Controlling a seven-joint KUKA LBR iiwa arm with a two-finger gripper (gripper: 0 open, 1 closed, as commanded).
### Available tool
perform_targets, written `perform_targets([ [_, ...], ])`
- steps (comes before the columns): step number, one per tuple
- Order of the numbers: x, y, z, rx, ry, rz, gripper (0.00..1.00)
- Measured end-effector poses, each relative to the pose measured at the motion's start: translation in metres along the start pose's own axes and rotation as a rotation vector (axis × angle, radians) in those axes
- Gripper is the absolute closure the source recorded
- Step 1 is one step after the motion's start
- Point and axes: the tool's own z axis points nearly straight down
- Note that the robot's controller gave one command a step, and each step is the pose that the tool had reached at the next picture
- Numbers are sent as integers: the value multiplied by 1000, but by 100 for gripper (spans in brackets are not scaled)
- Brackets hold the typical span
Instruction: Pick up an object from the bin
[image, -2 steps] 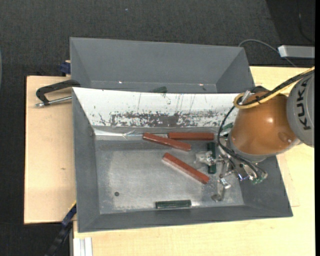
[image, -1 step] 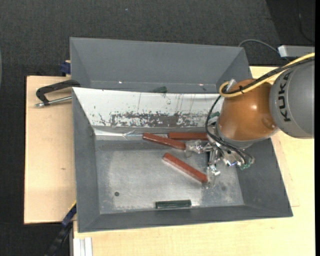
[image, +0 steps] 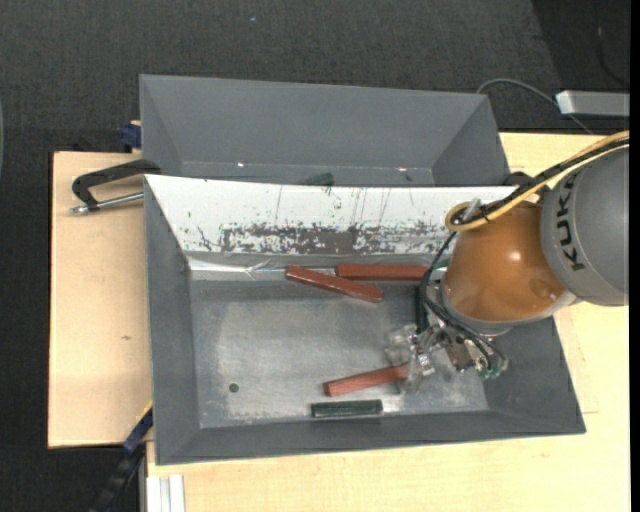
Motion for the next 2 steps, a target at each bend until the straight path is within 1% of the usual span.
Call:
perform_targets([
  [1,0,0,0,0,0,1,100],
  [2,-46,3,-134,1,-5,-54,100],
])
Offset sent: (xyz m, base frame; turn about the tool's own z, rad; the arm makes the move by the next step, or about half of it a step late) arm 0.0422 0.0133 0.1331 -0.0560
